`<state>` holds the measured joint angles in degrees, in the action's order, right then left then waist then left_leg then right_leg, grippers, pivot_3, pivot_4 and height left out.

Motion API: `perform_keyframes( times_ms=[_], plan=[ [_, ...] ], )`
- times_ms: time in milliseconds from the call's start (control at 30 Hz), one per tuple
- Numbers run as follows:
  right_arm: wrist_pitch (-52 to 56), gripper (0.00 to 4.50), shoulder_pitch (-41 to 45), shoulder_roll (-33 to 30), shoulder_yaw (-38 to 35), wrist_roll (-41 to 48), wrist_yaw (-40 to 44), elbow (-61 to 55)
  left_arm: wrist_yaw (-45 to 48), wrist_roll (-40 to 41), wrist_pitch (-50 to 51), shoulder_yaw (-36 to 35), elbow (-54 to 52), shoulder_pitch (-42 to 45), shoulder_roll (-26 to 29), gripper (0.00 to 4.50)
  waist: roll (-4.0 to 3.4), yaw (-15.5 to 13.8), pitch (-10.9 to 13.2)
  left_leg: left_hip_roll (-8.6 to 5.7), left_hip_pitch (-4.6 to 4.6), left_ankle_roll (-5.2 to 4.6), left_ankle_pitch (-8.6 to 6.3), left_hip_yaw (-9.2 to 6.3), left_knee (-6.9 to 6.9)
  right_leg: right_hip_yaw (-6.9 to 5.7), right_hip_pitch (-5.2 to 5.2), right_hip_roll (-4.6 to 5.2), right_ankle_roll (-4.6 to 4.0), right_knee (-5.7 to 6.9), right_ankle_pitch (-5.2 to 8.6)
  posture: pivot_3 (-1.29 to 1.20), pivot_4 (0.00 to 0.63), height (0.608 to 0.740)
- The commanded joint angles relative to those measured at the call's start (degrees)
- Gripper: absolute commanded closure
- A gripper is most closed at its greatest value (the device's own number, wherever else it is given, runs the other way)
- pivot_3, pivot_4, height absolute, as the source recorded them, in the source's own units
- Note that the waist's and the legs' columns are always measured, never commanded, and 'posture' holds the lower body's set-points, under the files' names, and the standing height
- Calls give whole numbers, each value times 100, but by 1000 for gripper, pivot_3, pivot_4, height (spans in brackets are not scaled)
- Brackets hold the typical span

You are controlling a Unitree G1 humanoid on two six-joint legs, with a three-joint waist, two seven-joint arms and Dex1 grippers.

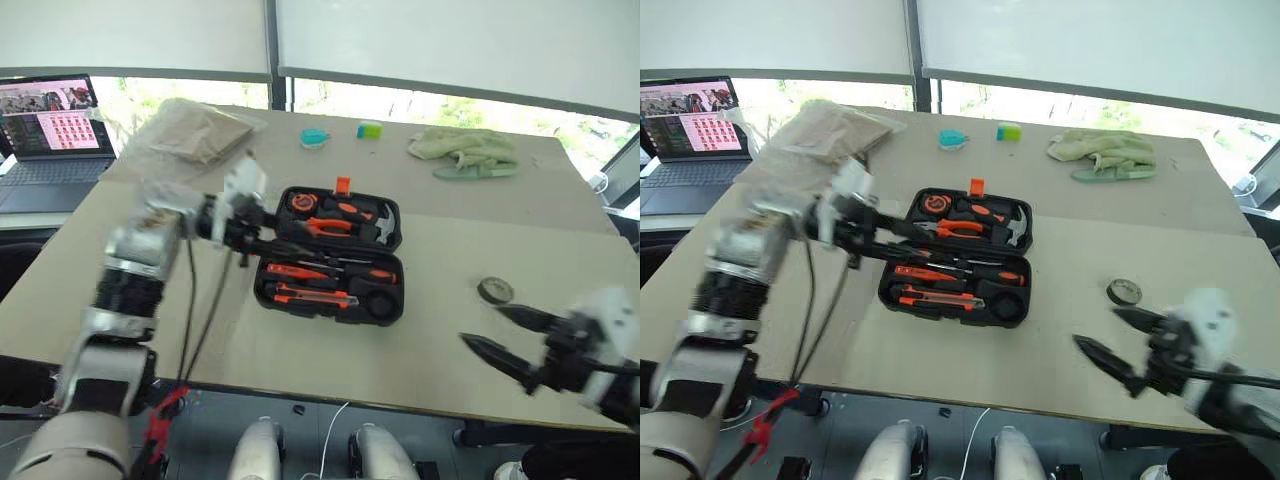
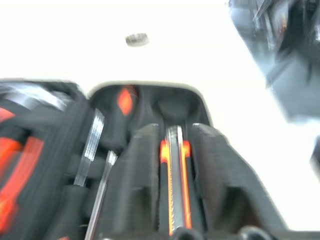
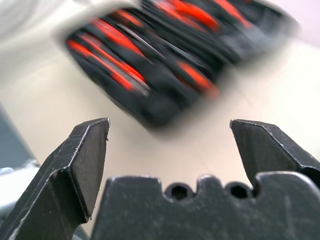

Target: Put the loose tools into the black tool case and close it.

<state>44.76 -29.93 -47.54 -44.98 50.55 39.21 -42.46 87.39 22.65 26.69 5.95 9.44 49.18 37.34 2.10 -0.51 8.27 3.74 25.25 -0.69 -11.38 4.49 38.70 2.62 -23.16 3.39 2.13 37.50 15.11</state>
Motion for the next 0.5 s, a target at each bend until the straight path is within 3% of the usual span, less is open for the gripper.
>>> perform_keyframes(
  times_ms=[33, 133, 233, 300, 500],
  plan=[
    [-190, 0, -501, -61, -1124, -105, 794, 254, -30, 465, 670, -87, -940, -244, 238, 1221, -10, -2, -4, -1, -12, 0, -1, 1, 0, 0, 12, 1, 1, -1, 1, 0, 150, 740],
    [-254, 0, -940, -160, -1699, -363, 1336, 654, -163, 638, 918, -242, -1248, -364, 428, 82, -11, -2, -2, 6, -16, 2, 0, 3, 2, 0, 11, -2, 23, 0, 25, 0, 150, 740],
    [-229, 0, -868, -345, -1739, -451, 1512, 937, -348, 709, 982, -276, -1367, -403, 449, 30, -10, 10, -2, 6, -17, 2, 0, 4, 3, 2, 10, -1, 10, -1, 38, 0, 150, 740],
    [-281, 0, -539, -620, -1346, -683, 1463, 1198, -442, 752, 1012, -243, -1452, -423, 423, 30, -10, 42, -2, 6, -18, 2, 0, 5, 3, 7, 10, -1, 10, -2, 38, 0, 150, 740],
    [-500, 0, 1321, -1370, 728, -1360, 1185, 2328, -650, 659, 830, -68, -1523, -515, 306, 30, -10, 112, 5, 1, -19, 2, 0, 10, 0, 14, 6, -2, -4, 0, 12, 0, 150, 740]
  ],
)
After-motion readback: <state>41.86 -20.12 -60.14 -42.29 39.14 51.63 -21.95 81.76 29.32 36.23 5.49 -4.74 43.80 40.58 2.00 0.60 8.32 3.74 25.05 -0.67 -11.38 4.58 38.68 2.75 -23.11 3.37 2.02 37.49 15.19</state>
